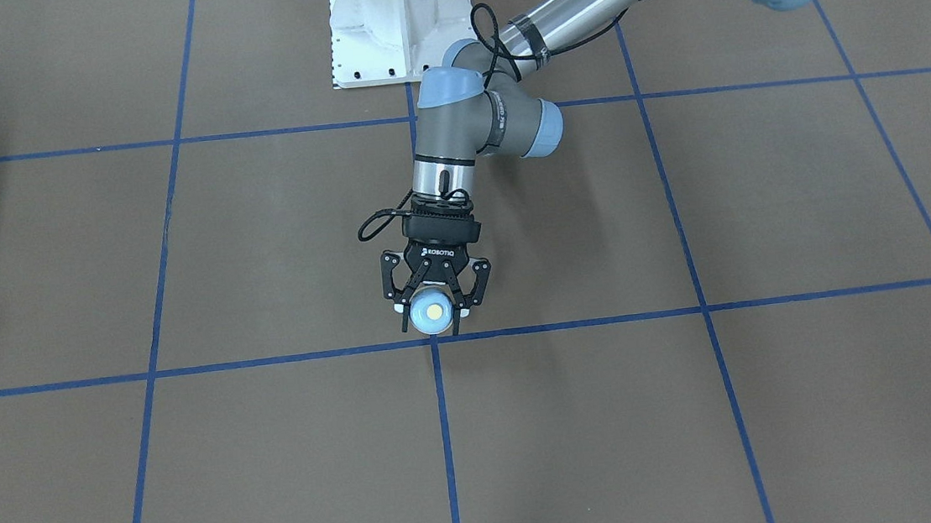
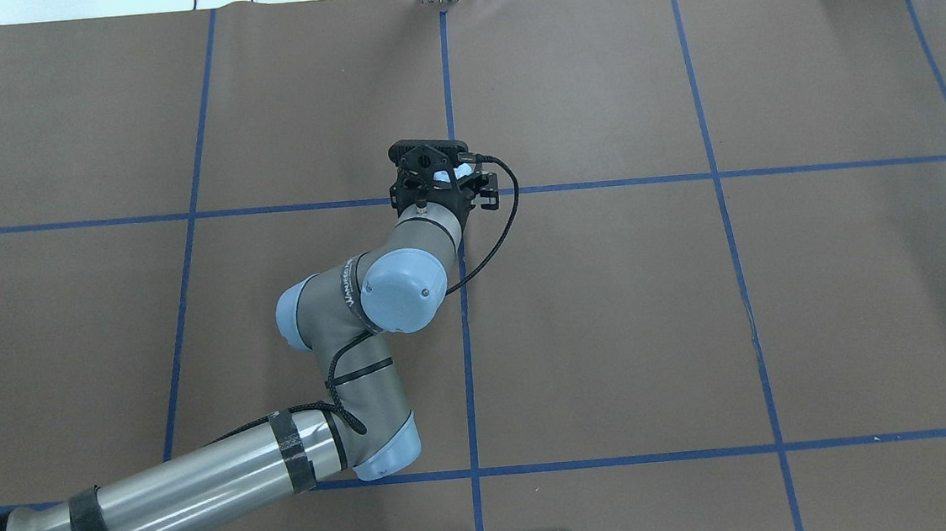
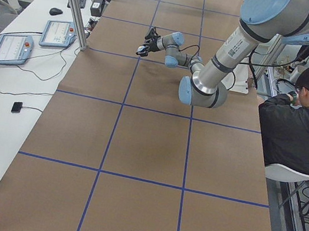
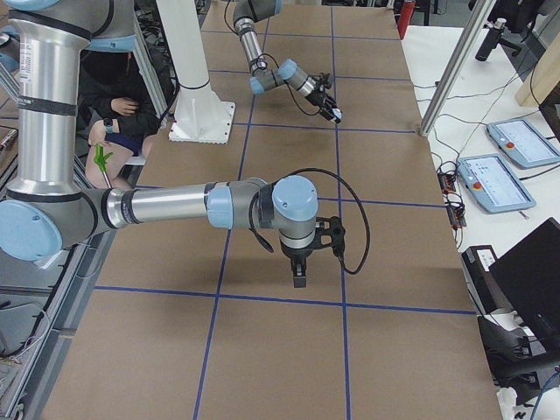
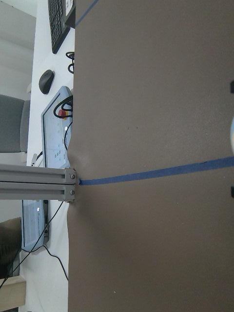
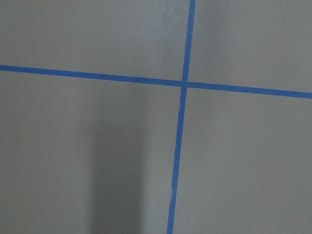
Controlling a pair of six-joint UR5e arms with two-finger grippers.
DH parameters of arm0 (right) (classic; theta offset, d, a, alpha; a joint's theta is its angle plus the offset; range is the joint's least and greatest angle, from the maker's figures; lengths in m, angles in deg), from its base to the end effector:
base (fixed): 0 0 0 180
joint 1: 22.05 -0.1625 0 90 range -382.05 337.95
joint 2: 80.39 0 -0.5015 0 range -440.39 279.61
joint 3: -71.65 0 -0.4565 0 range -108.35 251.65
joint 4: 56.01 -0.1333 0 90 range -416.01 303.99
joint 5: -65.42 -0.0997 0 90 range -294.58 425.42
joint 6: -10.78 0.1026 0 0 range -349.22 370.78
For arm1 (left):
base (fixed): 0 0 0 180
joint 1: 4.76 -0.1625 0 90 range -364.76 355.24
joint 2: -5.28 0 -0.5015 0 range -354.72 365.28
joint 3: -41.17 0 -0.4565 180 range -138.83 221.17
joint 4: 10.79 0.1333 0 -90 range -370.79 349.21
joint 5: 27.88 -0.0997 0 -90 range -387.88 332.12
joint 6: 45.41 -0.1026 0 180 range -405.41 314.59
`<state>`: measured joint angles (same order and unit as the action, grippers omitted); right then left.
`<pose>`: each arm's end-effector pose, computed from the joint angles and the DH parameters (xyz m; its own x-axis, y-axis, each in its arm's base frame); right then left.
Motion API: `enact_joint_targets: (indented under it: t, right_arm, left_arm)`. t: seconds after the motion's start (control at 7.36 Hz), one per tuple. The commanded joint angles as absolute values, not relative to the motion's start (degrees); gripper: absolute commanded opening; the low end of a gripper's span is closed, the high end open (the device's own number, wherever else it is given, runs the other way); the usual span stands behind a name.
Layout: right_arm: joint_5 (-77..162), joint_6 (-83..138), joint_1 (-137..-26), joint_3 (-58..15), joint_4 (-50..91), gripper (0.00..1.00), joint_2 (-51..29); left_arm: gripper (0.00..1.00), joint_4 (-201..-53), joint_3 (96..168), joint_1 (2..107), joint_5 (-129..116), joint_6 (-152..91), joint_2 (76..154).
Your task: Place and press bell with both arms
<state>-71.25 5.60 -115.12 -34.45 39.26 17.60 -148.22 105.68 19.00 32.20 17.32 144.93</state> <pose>0.0846 -0.4815 0.6601 0.6892 -0.0893 0.7191 0.0088 0.9933 0.1149 0.7627 -0.5373 0.2338 0.6154 0.1630 -0.7712 0.5630 0.5939 0.5748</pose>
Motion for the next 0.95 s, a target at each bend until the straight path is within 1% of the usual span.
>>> enact_joint_targets:
  t: [0.0,0.82]
  right_arm:
    - [-71.2,5.6,-115.1,-34.3,39.3,1.00,17.7]
    - [-71.2,5.6,-115.1,-34.4,39.3,1.00,17.6]
  left_arm:
    - [0.00,-148.8,102.8,18.7,32.1,17.3,146.1]
    - [0.00,-148.8,101.5,17.3,30.2,17.3,146.2]
